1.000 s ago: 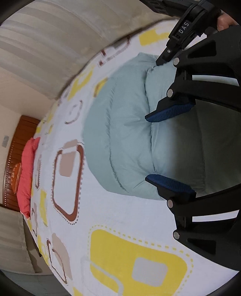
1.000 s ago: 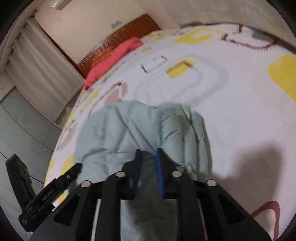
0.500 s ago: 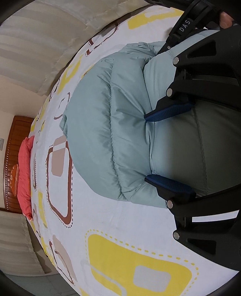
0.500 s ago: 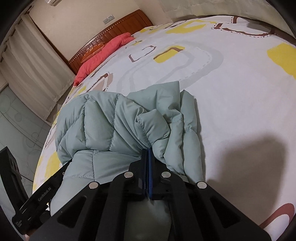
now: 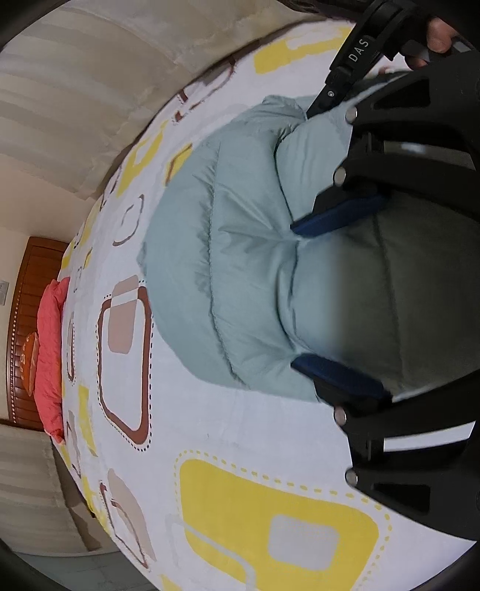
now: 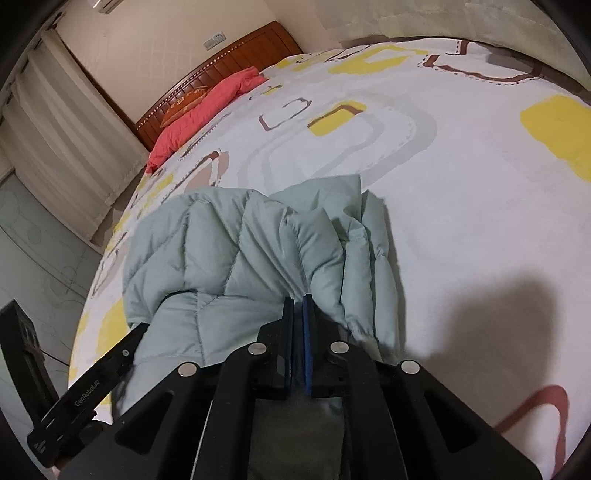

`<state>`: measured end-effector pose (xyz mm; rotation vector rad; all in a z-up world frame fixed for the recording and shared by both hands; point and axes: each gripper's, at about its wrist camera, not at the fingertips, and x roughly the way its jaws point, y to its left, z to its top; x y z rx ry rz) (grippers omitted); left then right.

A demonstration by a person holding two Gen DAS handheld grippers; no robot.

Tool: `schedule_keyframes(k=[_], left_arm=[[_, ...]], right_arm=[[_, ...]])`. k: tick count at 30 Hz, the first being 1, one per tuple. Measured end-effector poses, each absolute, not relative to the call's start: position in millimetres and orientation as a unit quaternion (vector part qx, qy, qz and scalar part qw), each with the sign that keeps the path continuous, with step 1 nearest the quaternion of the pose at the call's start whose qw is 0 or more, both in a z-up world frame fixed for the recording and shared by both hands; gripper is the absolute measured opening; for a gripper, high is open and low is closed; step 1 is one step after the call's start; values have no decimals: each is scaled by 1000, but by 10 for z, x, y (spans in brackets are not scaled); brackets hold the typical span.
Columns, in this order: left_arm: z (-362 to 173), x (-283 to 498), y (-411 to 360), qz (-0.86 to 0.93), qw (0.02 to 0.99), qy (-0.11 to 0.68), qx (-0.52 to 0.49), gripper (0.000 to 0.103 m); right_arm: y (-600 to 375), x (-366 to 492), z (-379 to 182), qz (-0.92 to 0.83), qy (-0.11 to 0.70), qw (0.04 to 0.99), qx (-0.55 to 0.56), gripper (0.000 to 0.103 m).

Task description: Fold large clothes

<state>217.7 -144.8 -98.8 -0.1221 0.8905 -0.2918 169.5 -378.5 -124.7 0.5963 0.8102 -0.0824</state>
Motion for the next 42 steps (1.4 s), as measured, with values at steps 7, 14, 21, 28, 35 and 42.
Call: schedule_keyframes(k=[7,14,21,28,35,42], left_arm=[[-964,2211,-945,-133,862,453,-185,84],[-1246,2222,-696,-159,807,487,-296,88],[-1430,2253,-703,-183,775,492,-353,94],[-1402,2270,-941,-225,776,498,-315,84],[-1160,2188,-992,-230,814,470,-252,49],[-855,2265,-707,-215,839,436,-244,46]], right_arm=[[-3971,1485,-1159,-34,370,865,338,25],[-4084,1382,-1269,-39,354,854,380,72],[-4146,1409,-1479,-22,356,840,409,78],[-3966,1543,-1563,32,368,833,412,60],[-3806,1632,-1435,47,356,848,390,28],[-3531,1906,-1223,81,342,859,372,25]])
